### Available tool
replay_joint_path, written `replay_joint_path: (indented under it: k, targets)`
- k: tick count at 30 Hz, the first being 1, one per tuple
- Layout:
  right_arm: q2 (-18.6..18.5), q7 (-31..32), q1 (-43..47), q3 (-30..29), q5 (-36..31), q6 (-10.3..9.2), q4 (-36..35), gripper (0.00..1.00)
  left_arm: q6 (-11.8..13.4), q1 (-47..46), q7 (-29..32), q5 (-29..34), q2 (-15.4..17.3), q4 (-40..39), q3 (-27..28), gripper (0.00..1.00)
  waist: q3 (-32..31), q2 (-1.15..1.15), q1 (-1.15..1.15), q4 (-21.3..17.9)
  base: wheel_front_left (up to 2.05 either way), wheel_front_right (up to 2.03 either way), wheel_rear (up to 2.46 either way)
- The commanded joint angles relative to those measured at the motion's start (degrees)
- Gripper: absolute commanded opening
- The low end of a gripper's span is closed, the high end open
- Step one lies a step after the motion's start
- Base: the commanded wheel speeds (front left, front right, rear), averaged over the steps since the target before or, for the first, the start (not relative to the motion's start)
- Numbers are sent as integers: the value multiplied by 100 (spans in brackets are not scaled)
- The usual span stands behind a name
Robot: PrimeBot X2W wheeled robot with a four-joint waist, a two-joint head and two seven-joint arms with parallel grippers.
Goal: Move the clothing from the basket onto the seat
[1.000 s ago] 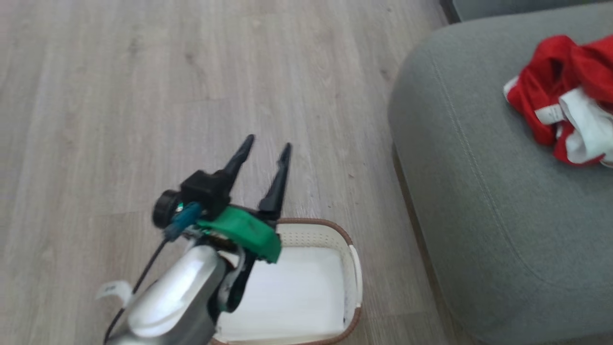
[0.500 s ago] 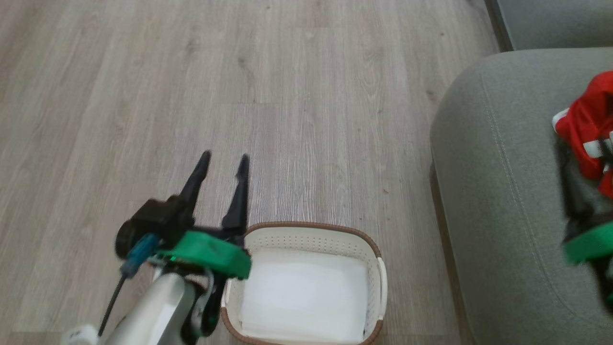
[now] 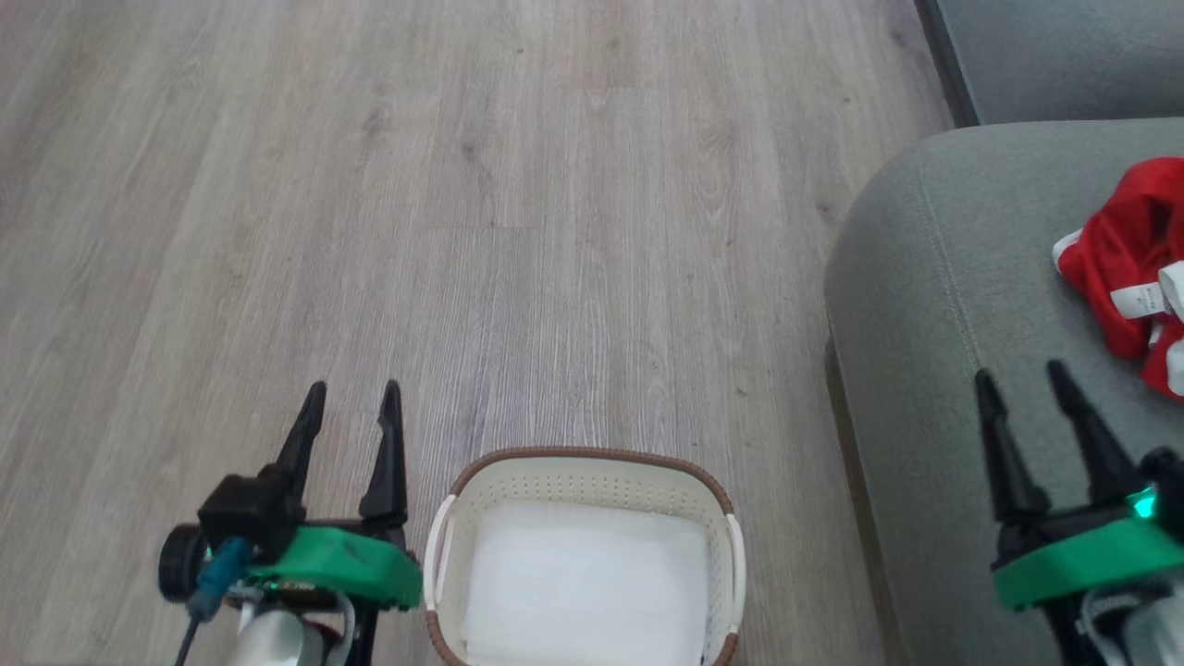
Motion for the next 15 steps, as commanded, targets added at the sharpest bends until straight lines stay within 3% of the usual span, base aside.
replay_joint_path:
  k: [1, 15]
  targets:
    - [-75, -53, -62, 140, -47, -1, -231, 100, -55, -157, -69, 199, 17, -143, 273, 100, -14, 0, 1, -10, 0, 0, 0]
    - [40, -53, -19, 184, -226, -1, -277, 100, -475, 23, -69, 625, -329, -16, 741, 100, -49, 0, 1, -84, 0, 0, 0]
